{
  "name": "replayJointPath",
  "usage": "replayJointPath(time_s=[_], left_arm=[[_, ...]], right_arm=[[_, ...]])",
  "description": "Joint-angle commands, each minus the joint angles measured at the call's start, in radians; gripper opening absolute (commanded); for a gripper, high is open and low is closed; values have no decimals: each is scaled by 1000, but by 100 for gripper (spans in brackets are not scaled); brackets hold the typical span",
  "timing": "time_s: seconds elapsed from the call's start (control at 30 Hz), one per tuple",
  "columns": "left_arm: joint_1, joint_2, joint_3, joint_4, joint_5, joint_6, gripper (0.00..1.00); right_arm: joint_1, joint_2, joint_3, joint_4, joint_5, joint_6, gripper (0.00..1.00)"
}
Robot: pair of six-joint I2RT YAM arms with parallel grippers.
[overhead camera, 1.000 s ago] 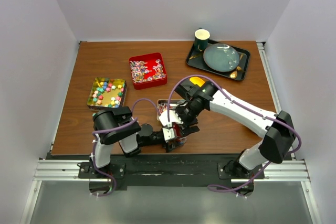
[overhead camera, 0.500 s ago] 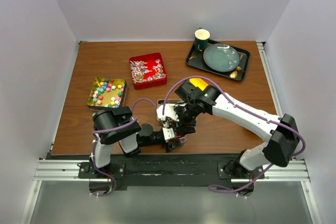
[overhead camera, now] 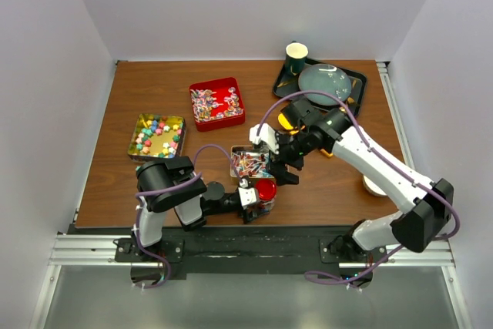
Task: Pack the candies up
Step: Screw the bottle lid onto the packing bottle.
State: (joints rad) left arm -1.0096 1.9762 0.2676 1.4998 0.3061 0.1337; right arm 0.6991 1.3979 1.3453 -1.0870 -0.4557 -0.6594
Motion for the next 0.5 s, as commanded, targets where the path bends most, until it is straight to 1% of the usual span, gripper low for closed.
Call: replayJointPath(time_s=[0.0, 0.17, 0.23, 0.37, 0.47], left_arm=[[3, 53, -22, 175, -61, 93, 0], [5, 50, -25, 171, -65, 95, 0], [3, 50, -24, 171, -65, 95, 0], [5, 50, -24, 168, -73, 98, 0], [3, 52, -22, 168, -78, 96, 0]], right_arm=[[-15, 38, 67, -65, -83, -109, 89], [-12, 145, 147, -125, -251, -229, 95], [-10, 197, 169, -158, -287, -262, 96], [7, 250, 196, -220, -299, -344, 97], [34, 262, 183, -240, -272, -370, 98]])
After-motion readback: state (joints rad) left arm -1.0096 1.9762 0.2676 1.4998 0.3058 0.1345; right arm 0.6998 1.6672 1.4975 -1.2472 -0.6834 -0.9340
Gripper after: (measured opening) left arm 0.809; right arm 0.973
